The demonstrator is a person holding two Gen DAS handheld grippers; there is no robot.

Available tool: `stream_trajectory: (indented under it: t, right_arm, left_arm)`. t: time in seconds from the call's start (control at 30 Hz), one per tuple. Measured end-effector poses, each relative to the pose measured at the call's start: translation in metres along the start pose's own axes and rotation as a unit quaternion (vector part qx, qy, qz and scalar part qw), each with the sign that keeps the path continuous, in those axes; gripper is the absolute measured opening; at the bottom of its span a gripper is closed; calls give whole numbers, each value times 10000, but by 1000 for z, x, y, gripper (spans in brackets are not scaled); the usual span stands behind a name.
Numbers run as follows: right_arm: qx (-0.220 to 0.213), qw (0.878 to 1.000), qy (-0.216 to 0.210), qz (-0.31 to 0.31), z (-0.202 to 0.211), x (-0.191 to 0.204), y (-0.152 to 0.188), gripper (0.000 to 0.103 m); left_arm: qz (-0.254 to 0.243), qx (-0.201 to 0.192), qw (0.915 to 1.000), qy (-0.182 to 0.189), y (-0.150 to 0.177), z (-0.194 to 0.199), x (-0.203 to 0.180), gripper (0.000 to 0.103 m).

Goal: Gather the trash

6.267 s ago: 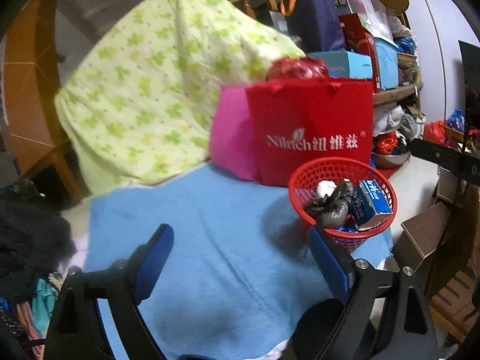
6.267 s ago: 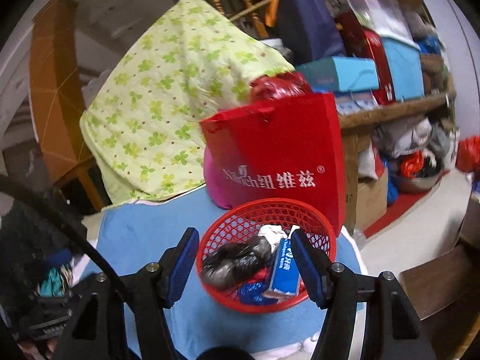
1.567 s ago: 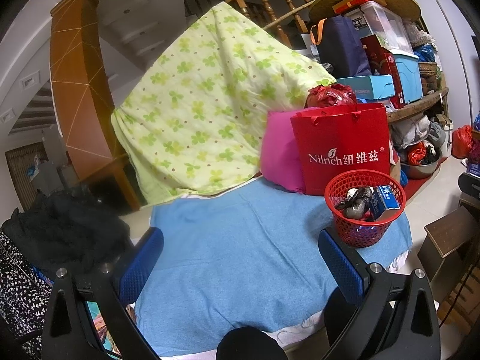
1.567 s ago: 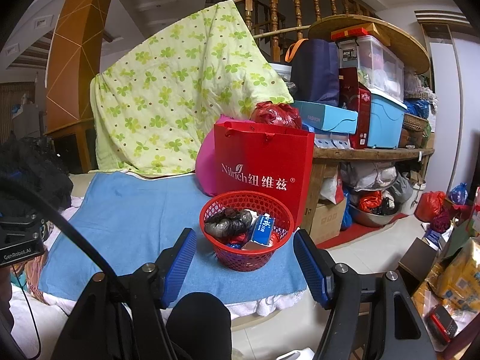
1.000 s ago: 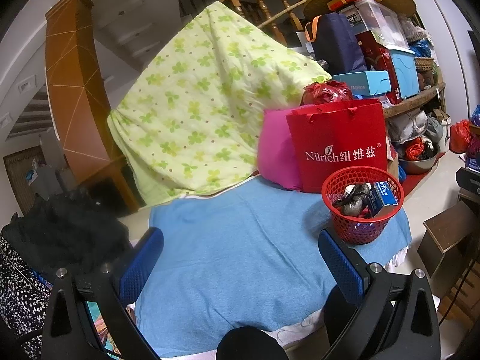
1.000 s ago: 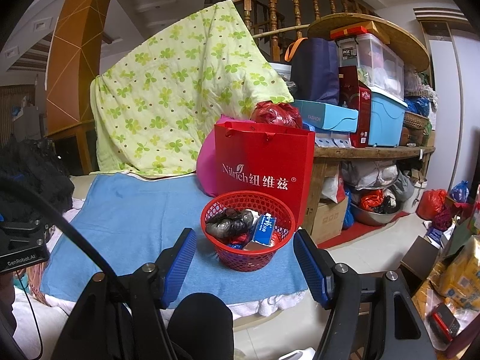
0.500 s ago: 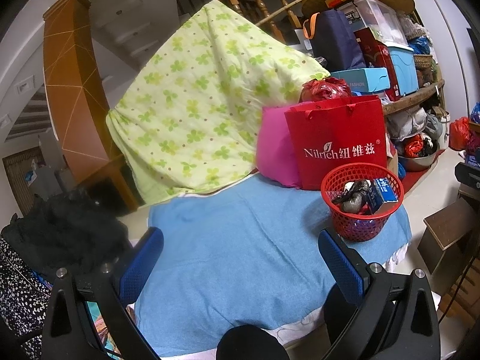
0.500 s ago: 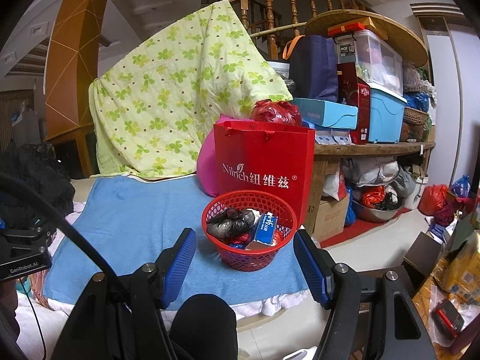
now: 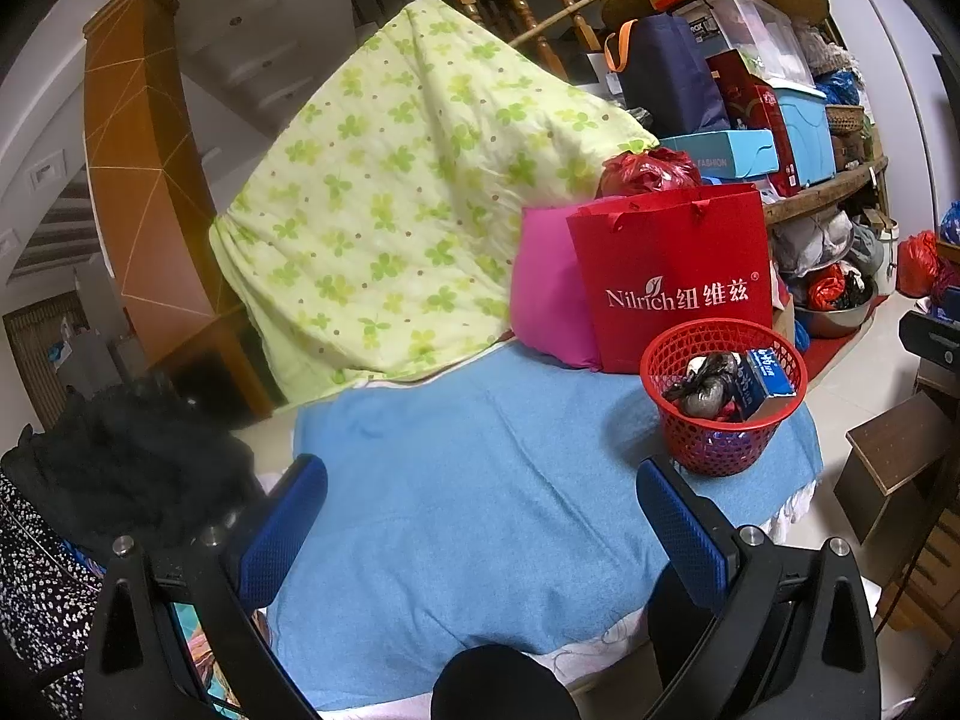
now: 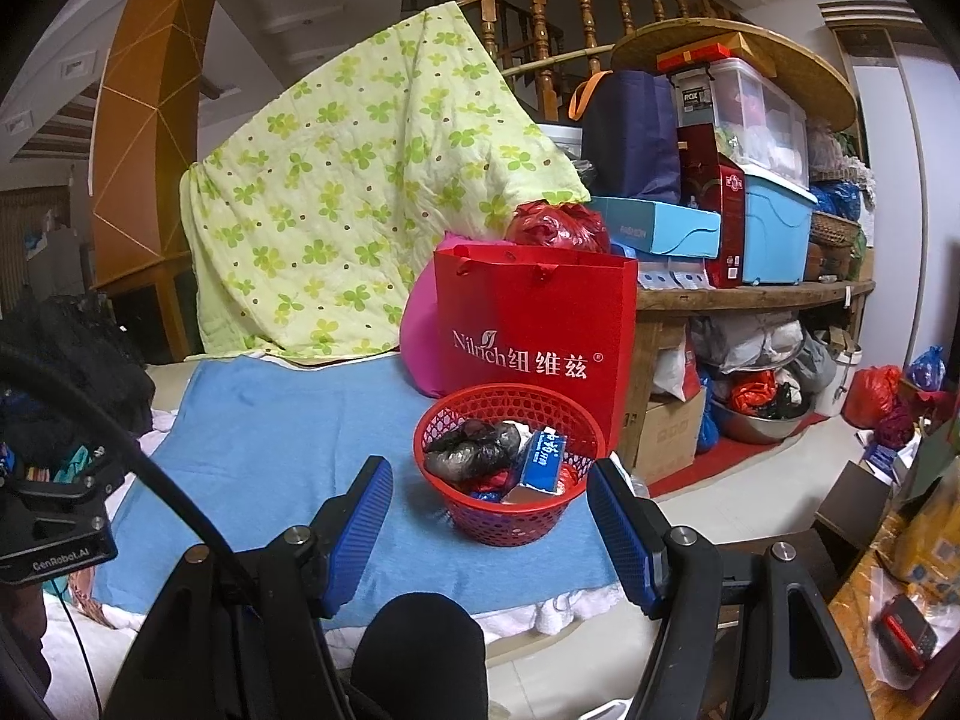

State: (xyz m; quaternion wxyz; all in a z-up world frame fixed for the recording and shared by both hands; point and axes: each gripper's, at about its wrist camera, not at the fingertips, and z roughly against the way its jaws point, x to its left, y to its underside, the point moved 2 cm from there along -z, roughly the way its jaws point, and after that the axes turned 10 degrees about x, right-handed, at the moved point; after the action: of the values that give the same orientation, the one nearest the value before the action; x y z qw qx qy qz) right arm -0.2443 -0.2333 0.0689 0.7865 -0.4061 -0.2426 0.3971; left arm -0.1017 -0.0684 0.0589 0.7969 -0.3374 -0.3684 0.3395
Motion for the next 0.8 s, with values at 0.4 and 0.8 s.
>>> stream_trajectory:
  t: [0.4,0.8]
  right_arm:
    - [-15,10000,-59,-13,-4,12,-1,71]
    - [-36,9999,-120,-10,-7,21,-1,71]
  left_arm:
    - [21,32,10000,-5,6,-3,5,102]
    - [58,115,9999,-17,12,-7,12,102]
